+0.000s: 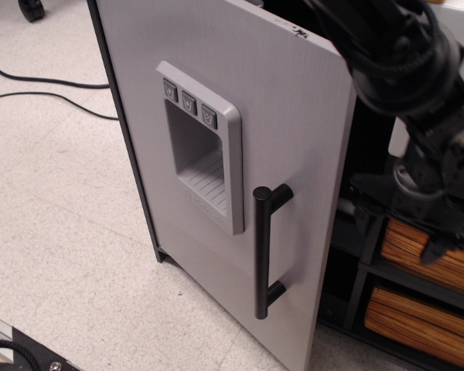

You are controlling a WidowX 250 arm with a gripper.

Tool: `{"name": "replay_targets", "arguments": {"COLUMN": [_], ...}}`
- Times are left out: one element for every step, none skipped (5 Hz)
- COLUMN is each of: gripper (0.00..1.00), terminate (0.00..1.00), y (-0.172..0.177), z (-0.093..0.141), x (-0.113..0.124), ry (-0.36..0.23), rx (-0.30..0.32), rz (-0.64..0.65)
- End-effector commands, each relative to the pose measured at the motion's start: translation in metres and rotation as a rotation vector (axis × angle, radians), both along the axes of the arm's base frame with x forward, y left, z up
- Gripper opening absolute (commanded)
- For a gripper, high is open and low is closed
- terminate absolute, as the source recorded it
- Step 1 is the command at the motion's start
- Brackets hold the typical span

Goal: Open fridge

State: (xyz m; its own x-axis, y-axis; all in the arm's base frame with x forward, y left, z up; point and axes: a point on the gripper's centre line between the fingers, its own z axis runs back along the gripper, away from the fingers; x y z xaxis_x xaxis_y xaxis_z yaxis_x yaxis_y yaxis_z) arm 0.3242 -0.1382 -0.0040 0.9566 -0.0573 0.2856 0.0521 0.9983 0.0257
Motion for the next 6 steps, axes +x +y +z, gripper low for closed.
{"name": "replay_targets", "arguments": {"gripper": [1.0,1.0,1.0,1.0,1.0,1.0], "terminate": [0.0,0.0,0.0,0.0,0.0,0.0], "y": [0.031,0.045,0.063,0.08,0.102,0.122], "z": [0.037,0.053,0.072,0.081,0.078,0.069], "x": [-0.006,-0.027,-0.053,-0.07,-0.084,-0.104], "ry": [-0.052,-0.043,-0.021,0.004,0.037,0.069], "rx": [-0.017,-0.018,-0.019,-0.008,-0.001,0.018], "rz": [0.037,0.048,0.105,0.15,0.171,0.156]}}
